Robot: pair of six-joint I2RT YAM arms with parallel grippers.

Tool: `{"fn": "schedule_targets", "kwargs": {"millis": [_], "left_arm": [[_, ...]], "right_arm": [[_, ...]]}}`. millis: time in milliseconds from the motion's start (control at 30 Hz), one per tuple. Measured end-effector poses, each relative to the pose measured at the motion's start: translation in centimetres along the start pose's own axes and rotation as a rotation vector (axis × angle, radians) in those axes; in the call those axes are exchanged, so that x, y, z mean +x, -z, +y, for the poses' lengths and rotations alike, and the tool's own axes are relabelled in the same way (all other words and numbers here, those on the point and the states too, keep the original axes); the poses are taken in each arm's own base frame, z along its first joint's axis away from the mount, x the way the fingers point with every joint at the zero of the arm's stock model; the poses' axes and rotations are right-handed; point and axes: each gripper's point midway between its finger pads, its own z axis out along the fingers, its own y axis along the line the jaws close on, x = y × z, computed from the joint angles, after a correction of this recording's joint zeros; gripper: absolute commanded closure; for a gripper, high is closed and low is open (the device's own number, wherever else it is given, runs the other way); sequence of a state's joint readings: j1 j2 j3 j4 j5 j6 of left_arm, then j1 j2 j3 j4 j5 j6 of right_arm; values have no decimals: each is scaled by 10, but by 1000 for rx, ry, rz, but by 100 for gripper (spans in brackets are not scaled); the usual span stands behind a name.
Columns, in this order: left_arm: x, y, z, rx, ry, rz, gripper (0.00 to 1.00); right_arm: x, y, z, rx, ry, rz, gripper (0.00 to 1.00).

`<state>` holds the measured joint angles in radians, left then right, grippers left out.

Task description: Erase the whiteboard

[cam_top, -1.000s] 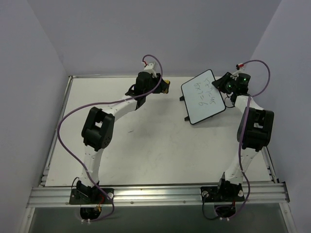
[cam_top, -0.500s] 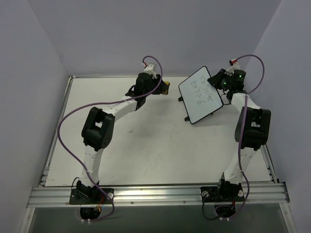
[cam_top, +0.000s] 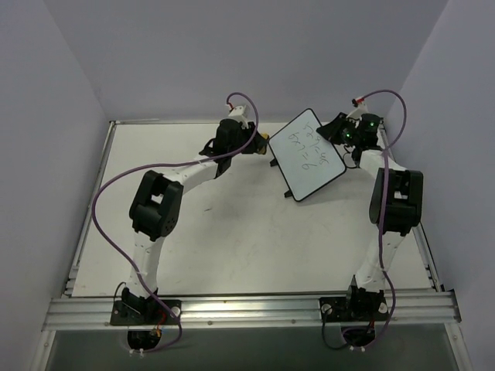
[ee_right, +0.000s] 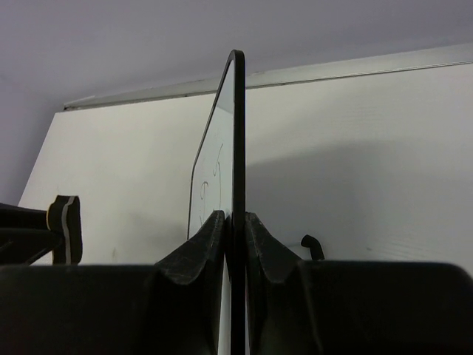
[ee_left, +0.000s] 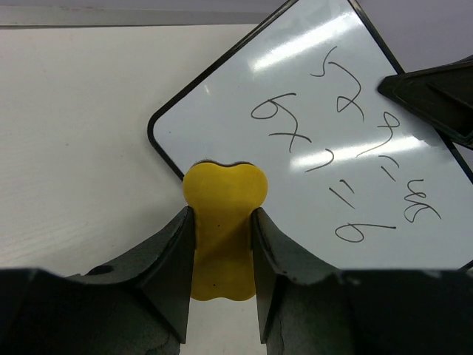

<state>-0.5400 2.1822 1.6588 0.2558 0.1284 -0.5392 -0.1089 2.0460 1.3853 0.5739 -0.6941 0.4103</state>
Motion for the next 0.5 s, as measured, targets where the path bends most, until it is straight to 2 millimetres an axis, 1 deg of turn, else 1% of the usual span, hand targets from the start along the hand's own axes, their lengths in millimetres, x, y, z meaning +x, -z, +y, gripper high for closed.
{"fn": "schedule_targets", "kwargs": {"millis": [233,500], "left_arm": [[2,8,0,-3,0,-1,98],[-6,16,-9,-12,-22,-56,98]], "right_arm": [[25,-13,43,-94,40,42,100],[51,-18,84,-164,88,80,100]]}}
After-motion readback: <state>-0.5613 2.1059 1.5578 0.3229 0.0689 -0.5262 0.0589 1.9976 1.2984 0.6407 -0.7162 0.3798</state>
